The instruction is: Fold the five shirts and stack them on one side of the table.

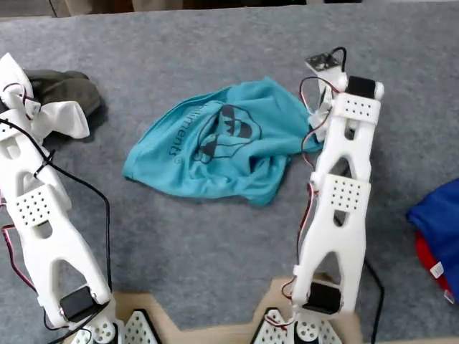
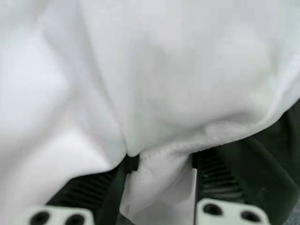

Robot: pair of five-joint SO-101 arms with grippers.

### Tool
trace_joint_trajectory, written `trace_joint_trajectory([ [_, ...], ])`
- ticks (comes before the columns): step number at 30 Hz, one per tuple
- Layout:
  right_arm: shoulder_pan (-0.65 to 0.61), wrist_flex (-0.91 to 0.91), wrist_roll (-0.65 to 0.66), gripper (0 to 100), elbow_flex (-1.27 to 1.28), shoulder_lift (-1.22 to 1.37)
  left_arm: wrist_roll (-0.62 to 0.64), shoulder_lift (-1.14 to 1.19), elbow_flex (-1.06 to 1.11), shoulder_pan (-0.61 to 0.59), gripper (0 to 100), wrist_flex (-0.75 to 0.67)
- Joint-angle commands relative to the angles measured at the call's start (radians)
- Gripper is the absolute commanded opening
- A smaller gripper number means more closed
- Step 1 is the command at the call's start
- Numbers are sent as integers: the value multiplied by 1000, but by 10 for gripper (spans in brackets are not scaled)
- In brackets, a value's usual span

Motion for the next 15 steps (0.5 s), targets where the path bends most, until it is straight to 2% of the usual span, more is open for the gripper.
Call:
trace_joint_trajectory([
  [1,48,44,12,5,-110,-1,-2,-18,-58,6,202,5],
  [4,101,49,6,5,-191,-4,-2,-41,-87,28,202,43],
  [6,110,48,6,5,-180,-27,-2,-93,-81,86,204,68],
  [8,107,48,-18,5,-180,-48,-2,-143,-81,184,206,75],
  [11,97,11,-135,5,-182,-61,-3,-217,-81,359,208,55],
  [15,105,-66,-226,5,-176,1,-40,-231,-31,549,208,-63],
])
